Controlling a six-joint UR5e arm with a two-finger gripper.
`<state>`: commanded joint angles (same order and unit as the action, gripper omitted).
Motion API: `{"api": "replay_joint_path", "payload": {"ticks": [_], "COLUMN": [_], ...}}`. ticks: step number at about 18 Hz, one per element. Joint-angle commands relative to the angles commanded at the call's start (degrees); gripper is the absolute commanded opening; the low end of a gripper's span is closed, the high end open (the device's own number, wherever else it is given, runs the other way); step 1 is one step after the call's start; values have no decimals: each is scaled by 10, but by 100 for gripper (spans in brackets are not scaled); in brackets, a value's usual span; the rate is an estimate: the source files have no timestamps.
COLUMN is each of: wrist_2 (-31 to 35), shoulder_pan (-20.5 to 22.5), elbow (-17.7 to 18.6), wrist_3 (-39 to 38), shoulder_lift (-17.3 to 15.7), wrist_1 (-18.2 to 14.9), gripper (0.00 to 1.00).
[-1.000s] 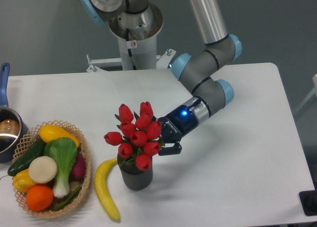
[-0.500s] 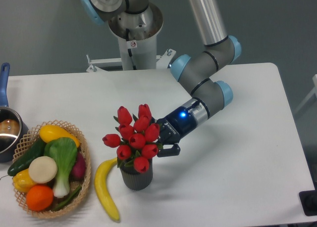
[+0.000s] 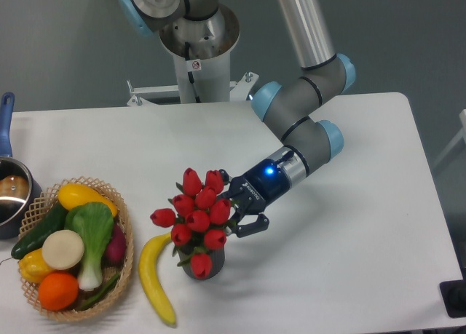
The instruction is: Insert the flowers into the vase
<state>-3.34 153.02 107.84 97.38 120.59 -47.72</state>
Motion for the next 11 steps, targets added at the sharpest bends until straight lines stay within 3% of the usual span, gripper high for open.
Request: {"api": "replay_joint_path", "payload": {"ticks": [2, 4, 7, 11], "wrist_2": [0, 0, 17, 89], "shoulder_pan": [2, 9, 29, 53], "elbow": [1, 4, 21, 28], "wrist_3": [0, -4, -9, -26], "shoulder_lift": [-3, -4, -32, -64], "wrist_1": [0, 0, -1, -1], "gripper": [100, 100, 100, 100]}}
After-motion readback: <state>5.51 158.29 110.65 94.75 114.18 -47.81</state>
